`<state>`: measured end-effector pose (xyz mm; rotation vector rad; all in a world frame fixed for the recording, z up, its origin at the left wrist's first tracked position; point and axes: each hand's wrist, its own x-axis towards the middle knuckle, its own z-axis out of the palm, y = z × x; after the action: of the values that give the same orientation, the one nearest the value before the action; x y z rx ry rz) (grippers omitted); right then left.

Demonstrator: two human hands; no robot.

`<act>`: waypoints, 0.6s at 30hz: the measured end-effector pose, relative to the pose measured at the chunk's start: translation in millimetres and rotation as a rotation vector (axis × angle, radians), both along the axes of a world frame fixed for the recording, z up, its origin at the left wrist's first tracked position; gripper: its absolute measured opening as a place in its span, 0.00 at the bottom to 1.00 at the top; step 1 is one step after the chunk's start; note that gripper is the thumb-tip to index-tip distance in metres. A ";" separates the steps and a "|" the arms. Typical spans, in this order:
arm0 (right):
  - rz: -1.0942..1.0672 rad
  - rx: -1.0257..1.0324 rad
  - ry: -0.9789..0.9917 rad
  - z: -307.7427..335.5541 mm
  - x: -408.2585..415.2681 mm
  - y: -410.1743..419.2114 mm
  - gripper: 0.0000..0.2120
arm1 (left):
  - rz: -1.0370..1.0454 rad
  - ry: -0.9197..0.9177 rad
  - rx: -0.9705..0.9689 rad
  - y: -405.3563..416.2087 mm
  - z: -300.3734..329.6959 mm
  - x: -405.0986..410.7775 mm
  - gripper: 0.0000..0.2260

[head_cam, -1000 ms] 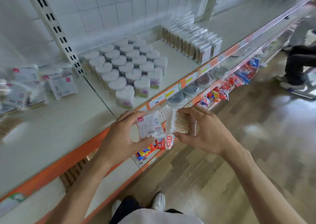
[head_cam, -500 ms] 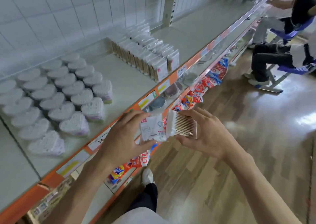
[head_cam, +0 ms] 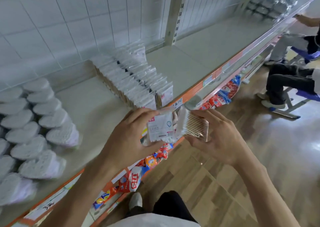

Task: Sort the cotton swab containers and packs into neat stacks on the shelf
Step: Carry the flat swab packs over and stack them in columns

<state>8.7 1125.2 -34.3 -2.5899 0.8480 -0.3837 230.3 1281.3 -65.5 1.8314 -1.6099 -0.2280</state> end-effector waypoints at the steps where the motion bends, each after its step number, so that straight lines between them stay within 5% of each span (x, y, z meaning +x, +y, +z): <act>1: 0.013 0.010 -0.006 -2.6 -0.8 -11.6 0.32 | 0.005 -0.004 0.006 -7.9 -0.2 -1.8 0.31; 18: 0.480 0.032 -0.099 -10.5 82.3 -271.3 0.30 | 0.452 -0.133 0.037 -172.6 31.5 -34.5 0.35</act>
<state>91.0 853.9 -44.8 -2.6081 0.1814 -0.3459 195.8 1108.7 -34.1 2.2190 -1.2358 0.0693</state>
